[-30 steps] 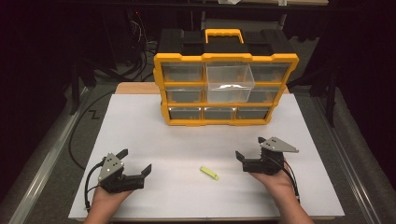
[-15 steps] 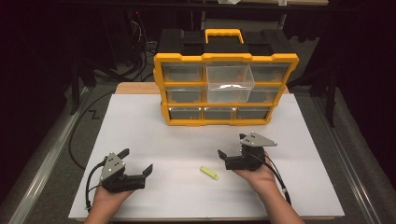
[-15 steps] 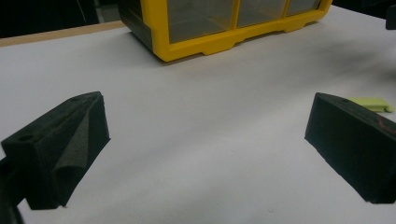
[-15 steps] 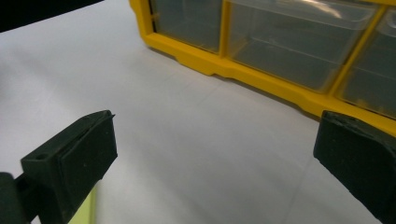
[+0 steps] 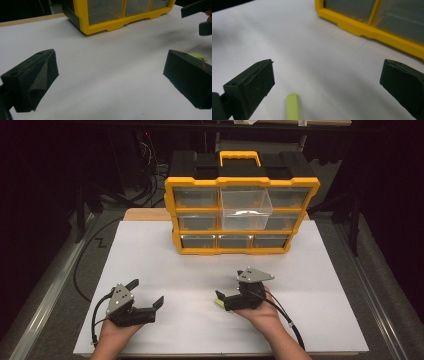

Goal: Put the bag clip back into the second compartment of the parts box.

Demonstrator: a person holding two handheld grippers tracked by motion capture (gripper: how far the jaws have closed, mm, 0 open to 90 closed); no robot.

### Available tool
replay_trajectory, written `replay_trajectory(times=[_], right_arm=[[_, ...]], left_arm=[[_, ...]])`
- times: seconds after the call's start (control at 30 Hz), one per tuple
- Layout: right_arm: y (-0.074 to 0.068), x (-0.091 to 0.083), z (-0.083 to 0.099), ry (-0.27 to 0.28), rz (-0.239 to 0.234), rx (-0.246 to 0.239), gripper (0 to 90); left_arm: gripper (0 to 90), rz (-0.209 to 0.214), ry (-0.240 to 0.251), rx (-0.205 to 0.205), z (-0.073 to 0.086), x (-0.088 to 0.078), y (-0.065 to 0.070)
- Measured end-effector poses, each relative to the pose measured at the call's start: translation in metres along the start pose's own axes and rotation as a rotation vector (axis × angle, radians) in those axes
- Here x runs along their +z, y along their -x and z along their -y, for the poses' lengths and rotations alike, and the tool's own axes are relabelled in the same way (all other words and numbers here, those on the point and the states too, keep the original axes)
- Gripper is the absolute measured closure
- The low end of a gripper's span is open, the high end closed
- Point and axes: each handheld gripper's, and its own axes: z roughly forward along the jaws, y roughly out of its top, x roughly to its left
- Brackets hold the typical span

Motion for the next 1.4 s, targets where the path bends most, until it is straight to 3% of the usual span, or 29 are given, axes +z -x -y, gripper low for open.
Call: replay_trajectory(times=[0.2, 0.53, 0.83, 0.93, 0.97, 1.1, 1.4], right_arm=[[-0.012, 0.006, 0.005, -0.059, -0.043, -0.024, 0.5], [-0.013, 0.006, 0.012, -0.101, -0.077, -0.023, 6.0], [-0.007, 0.0, 0.022, -0.142, -0.106, -0.008, 24.1], [-0.008, 0.001, 0.023, -0.154, -0.121, -0.015, 39.8], [-0.008, 0.001, 0.023, -0.154, -0.121, -0.015, 39.8], [-0.008, 0.002, 0.024, -0.169, -0.142, -0.029, 56.2], [-0.011, 0.004, 0.026, -0.195, -0.16, -0.061, 67.5]], left_arm=[[0.9, -0.005, 0.01, -0.002, -0.001, -0.001, 0.0], [0.5, -0.002, 0.022, -0.004, -0.001, -0.002, 0.0], [0.5, 0.012, 0.032, -0.009, -0.002, -0.003, 0.001], [0.5, 0.009, 0.026, -0.003, -0.002, -0.003, 0.0], [0.5, 0.009, 0.026, -0.003, -0.002, -0.003, 0.0], [0.5, 0.01, 0.025, 0.0, -0.002, -0.003, 0.001], [0.5, 0.009, 0.031, -0.001, -0.002, -0.003, 0.001]])
